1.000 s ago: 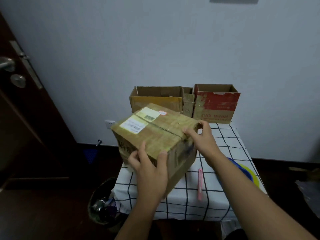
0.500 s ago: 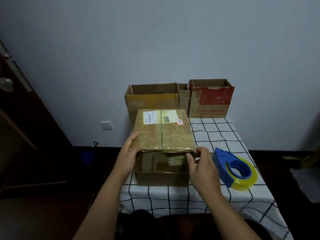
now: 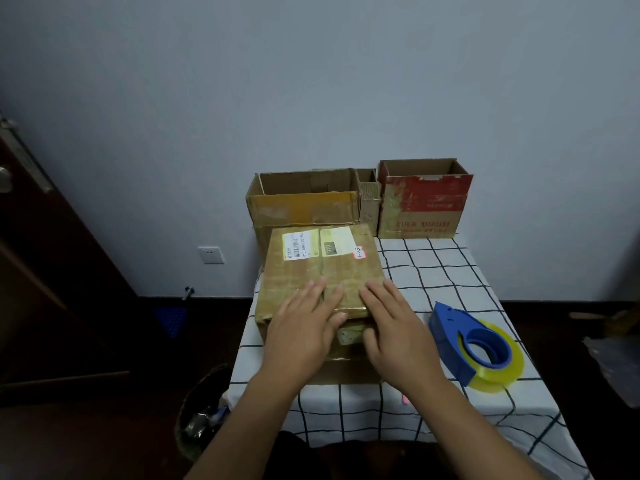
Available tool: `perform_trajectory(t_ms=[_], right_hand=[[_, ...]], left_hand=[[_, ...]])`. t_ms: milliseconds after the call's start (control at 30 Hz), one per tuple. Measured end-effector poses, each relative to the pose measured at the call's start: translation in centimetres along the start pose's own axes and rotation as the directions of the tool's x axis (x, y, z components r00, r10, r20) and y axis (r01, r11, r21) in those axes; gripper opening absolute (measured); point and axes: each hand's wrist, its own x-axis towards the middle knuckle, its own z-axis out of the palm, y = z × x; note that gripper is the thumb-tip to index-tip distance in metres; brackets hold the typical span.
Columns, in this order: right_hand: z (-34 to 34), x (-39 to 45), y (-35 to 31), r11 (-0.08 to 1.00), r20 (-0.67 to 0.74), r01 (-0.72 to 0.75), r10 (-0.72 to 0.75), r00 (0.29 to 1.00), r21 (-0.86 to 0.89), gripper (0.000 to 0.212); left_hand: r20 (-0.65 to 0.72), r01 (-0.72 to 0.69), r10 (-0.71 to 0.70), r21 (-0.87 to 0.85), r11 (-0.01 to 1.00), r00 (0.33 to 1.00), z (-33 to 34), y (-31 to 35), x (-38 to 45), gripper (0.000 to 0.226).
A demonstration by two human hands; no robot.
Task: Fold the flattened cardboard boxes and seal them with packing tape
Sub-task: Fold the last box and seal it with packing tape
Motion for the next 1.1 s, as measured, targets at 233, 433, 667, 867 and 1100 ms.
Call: perform_trajectory(t_ms=[233,433,667,867,1100], right_hand=[[0.0,0.0,-0.3,0.984,0.05,-0.061,0.053,0.997,0.165,0.063],[-3.0,-2.7,5.5,0.873,0.047,-0.287,0.293,0.955,0.395,0.057],[-0.7,-6.7,15.1,0.842,0.216,-0.434,0.511,0.832,-0.321,0.059],[1.0,-7.1,15.8,0.813,0.244,-0.431,0.544,0.803,-0.392,0.049],[-0.3,-8.2,15.2,0.869,0.059,-0.465,0.48,0.875,-0.171,0.037]], left_hand=[[-0.013,0.003,-0.003,0.019,1.0,1.0,0.3,0.0,0.0,0.054],[0.051,-0.002,0.0,0.048,0.999,0.999,-0.6,0.1,-0.3,0.061],[-0.158,-0.025,0.029,0.027,0.999,0.987,0.9,0.9,0.2,0.052],[-0.171,-0.005,0.013,0.048,0.999,0.985,1.6,1.4,0.0,0.049],[0.009,-0.005,0.005,0.107,0.994,1.0,0.6,1.4,-0.3,0.073]])
